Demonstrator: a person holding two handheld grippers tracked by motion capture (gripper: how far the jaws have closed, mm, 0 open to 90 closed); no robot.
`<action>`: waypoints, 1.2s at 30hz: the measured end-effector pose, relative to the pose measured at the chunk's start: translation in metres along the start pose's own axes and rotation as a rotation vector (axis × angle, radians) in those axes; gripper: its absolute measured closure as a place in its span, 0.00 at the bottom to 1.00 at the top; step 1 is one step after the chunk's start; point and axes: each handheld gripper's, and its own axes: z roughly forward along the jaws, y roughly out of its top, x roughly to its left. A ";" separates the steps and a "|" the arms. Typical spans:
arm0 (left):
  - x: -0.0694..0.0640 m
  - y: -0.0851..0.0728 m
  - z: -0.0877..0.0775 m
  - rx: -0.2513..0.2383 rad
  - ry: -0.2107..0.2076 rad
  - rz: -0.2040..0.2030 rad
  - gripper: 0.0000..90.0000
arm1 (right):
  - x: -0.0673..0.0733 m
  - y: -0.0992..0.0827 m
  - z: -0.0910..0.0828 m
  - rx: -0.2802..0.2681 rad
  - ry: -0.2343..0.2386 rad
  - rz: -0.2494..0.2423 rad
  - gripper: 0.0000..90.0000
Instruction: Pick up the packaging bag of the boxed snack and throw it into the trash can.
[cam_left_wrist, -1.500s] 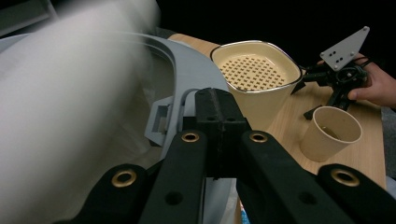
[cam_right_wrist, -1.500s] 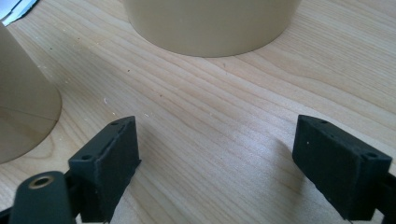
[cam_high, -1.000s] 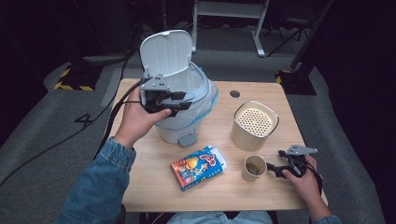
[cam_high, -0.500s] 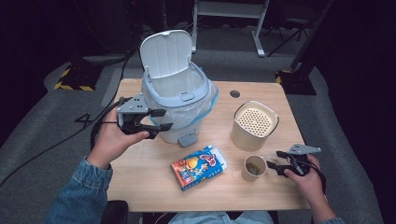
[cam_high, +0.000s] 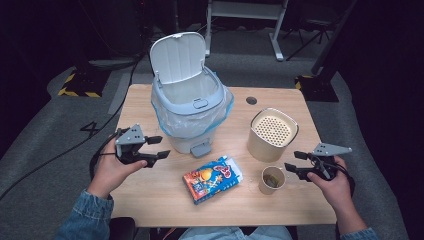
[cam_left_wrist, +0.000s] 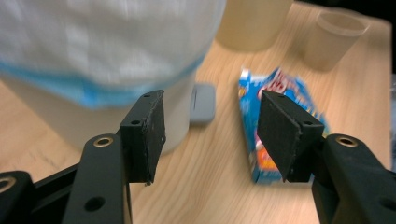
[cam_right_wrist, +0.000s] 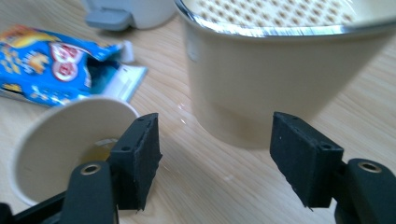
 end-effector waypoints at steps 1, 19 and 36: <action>0.001 -0.005 0.003 0.009 0.002 -0.003 0.47 | 0.002 0.004 0.000 -0.004 0.017 -0.002 0.38; 0.018 -0.081 0.046 0.172 0.093 -0.129 0.52 | 0.060 0.050 0.025 0.029 0.199 -0.091 0.36; 0.029 -0.096 0.045 0.251 0.120 -0.120 0.48 | 0.124 0.062 0.092 0.205 0.273 -0.086 0.34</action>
